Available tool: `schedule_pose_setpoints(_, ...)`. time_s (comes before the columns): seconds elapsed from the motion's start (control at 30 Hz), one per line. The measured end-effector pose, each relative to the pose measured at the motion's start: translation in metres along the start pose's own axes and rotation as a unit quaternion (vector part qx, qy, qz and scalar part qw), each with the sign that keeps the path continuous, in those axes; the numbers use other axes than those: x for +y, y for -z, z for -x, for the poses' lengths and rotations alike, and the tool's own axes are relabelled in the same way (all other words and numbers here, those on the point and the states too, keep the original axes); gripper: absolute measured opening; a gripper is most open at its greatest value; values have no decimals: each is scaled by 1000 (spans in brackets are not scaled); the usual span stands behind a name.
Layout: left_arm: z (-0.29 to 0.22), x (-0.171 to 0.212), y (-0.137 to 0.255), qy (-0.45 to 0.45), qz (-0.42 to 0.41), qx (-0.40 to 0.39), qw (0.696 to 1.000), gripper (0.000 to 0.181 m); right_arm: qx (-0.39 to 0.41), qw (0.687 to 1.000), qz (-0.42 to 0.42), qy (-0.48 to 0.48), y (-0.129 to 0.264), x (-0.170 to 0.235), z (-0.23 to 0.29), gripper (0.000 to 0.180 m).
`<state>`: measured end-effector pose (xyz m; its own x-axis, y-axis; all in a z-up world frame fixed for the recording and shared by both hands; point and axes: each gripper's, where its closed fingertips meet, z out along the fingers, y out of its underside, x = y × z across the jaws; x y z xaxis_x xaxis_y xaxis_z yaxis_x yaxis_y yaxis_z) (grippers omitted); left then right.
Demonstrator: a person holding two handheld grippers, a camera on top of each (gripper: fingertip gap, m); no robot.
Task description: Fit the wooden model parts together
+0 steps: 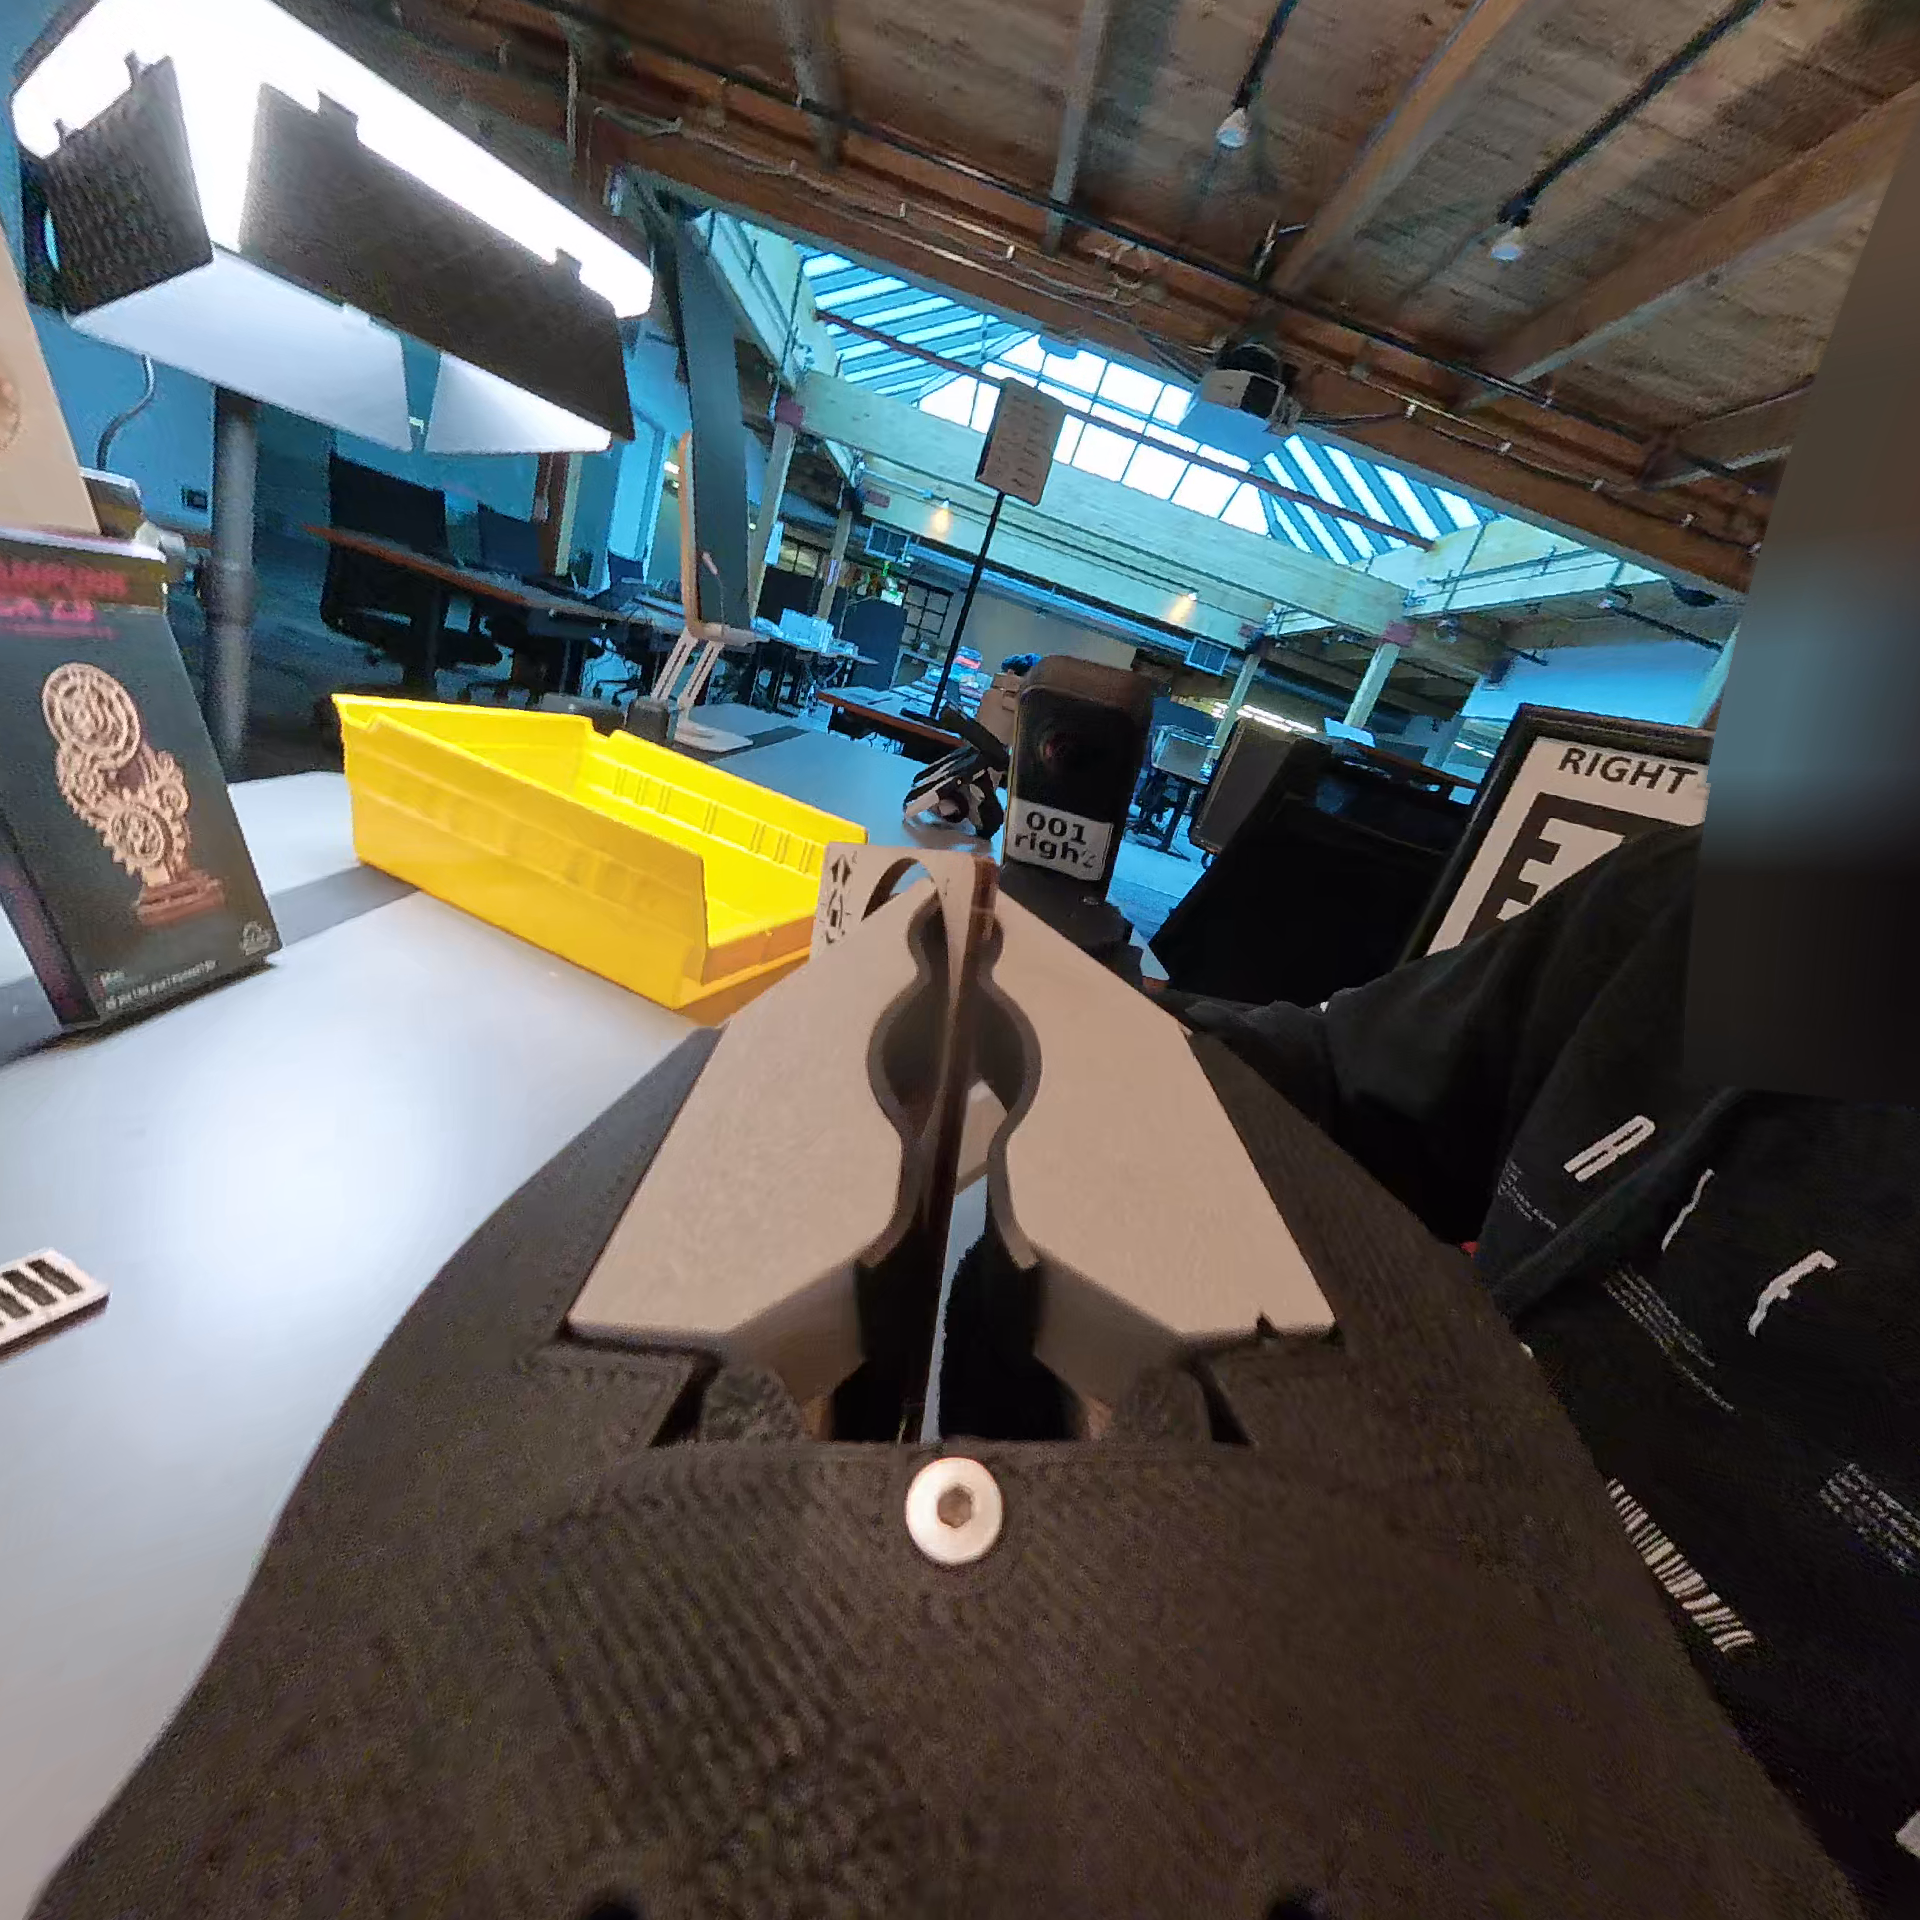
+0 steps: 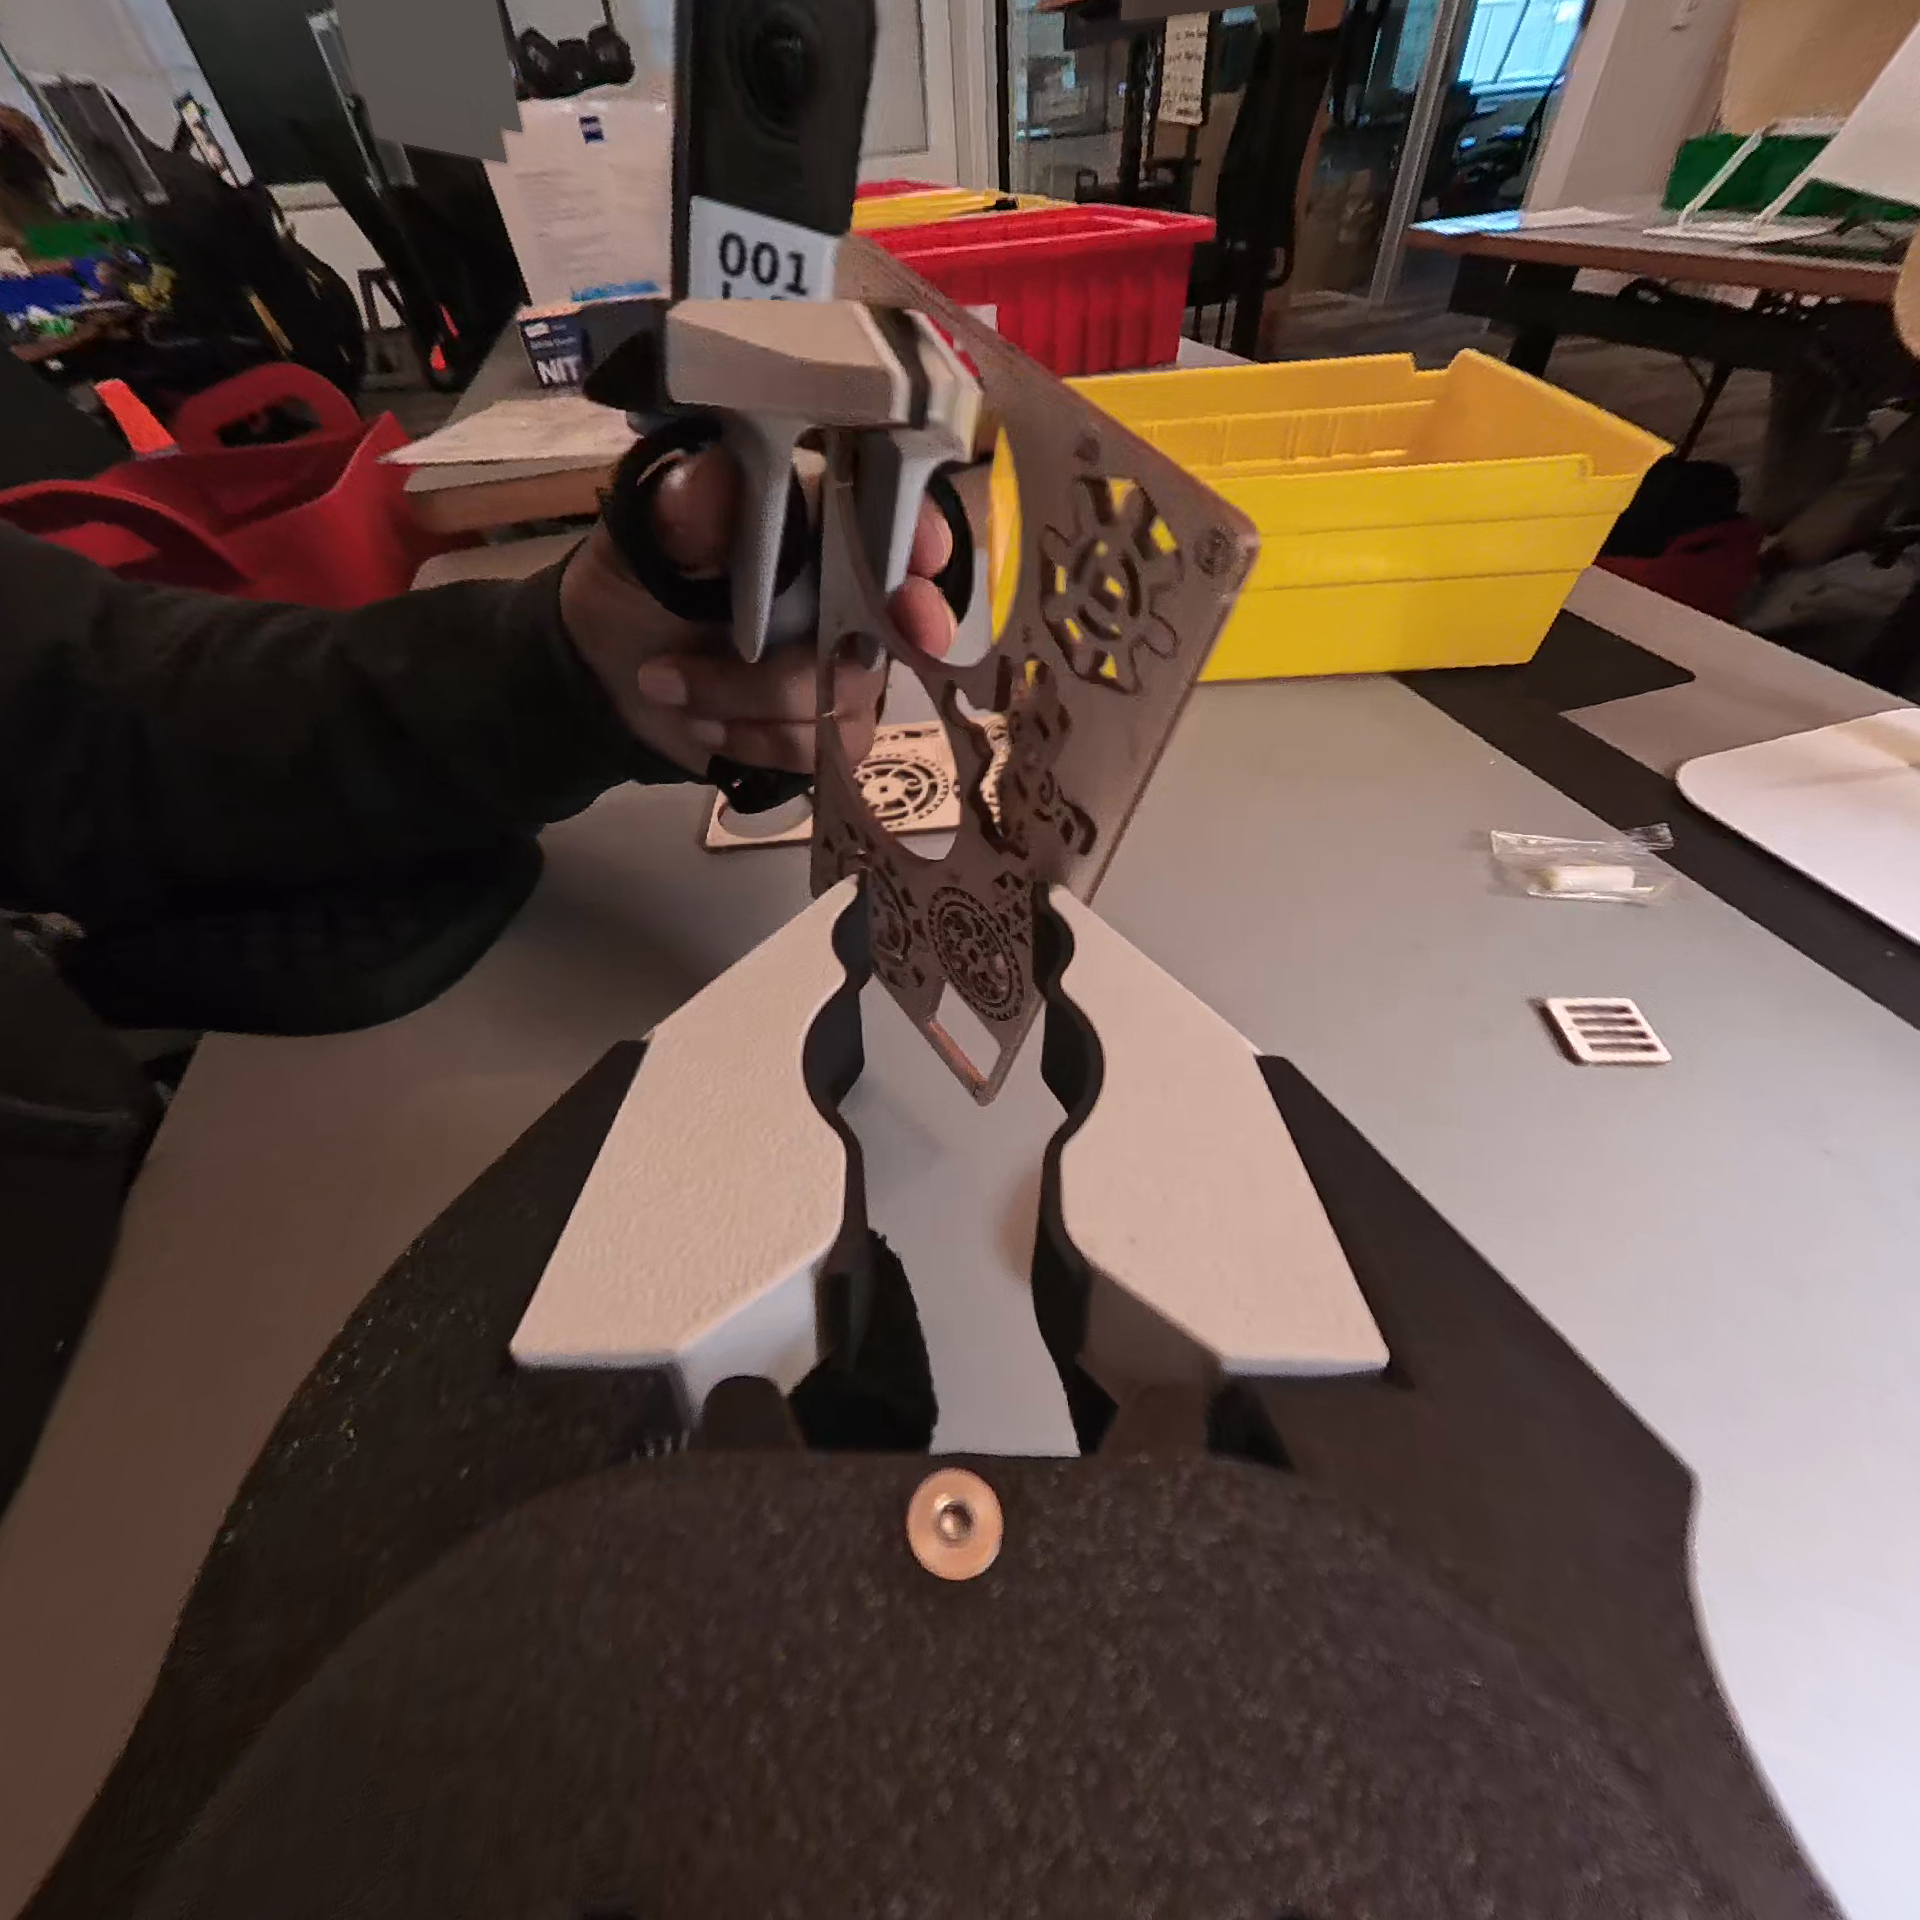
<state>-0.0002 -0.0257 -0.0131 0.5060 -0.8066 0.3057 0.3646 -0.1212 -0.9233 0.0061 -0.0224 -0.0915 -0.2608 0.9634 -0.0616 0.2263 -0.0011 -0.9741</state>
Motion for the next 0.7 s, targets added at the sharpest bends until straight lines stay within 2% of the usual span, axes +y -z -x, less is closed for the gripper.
schedule_pose_setpoints(0.13,0,-15,7,-14,-29,-7,999,0,-10,999,-33,-1,9,-12,0,23)
schedule_pose_setpoints(0.3,-12,-26,9,3,-72,39,997,0,-20,1000,-16,-12,-3,-1,2,41)
schedule_pose_setpoints(0.33,-16,-26,7,10,-74,53,996,0,-19,1000,-10,-6,-10,3,4,40)
schedule_pose_setpoints(0.37,-18,-25,5,17,-75,59,995,4,-16,1000,-9,11,-14,5,6,16)
schedule_pose_setpoints(0.43,-3,-26,9,26,-65,17,997,16,-18,999,-26,41,-12,-3,10,9)
schedule_pose_setpoints(0.47,16,-23,14,31,-46,-42,998,22,-17,998,-29,46,-8,-8,10,3)
schedule_pose_setpoints(0.53,51,-13,31,43,-1,-139,989,35,51,993,-41,102,2,-17,-5,0)
schedule_pose_setpoints(0.57,58,-9,36,62,7,-155,986,52,84,984,-33,151,7,-18,-12,0)
schedule_pose_setpoints(0.6,59,-8,37,91,2,-146,985,58,130,971,-21,201,12,-18,-21,0)
schedule_pose_setpoints(0.7,49,-4,28,197,-12,-72,978,64,243,890,16,385,22,-19,-41,1)
